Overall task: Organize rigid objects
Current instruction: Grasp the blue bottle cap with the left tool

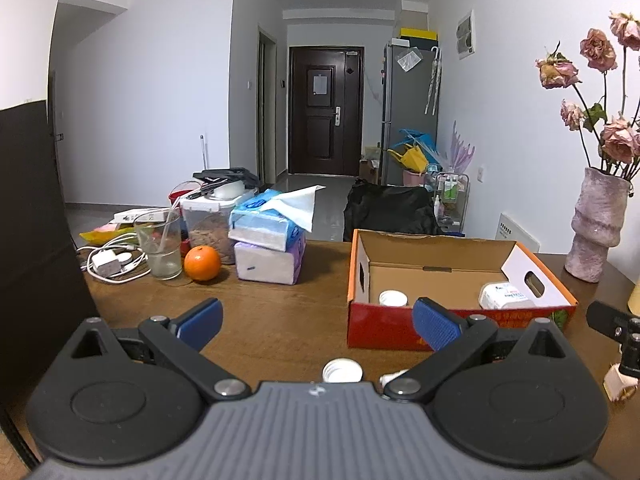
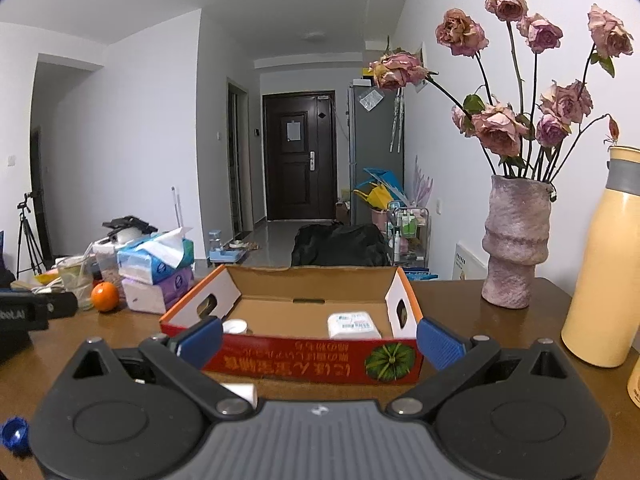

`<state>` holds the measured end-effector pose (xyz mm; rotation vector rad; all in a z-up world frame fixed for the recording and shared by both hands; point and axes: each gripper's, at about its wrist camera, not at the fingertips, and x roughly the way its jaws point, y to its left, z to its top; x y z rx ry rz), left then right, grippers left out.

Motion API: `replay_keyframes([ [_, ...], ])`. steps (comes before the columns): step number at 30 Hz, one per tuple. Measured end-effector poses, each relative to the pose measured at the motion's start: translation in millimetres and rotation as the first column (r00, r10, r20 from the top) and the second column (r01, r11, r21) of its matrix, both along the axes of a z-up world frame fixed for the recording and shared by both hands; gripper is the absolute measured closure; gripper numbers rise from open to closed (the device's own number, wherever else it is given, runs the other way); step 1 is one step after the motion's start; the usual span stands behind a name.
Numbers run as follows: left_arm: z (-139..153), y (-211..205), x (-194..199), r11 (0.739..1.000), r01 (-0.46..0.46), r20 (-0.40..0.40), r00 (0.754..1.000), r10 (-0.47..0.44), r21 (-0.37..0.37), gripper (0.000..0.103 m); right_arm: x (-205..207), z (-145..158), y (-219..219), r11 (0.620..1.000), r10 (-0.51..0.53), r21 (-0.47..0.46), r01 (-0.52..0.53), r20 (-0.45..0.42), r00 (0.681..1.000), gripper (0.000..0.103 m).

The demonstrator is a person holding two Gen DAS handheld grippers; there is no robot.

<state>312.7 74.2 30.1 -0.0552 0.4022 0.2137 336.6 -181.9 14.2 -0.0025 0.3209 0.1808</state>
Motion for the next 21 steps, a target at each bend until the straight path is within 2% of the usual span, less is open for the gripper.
replay_keyframes([
  [15,-18,28,-68,0.999,0.021,-0.018,1.0,-0.021,0.025,0.0,-60,-26,6,0.998,0.033,-0.06,-0.036,-0.041,0.999,0.0],
  [21,-26,50,-84,1.0,0.004,-0.021,1.0,-0.003,0.027,0.0,-69,-35,14,0.997,0.036,-0.063,-0.04,-0.06,0.998,0.0],
])
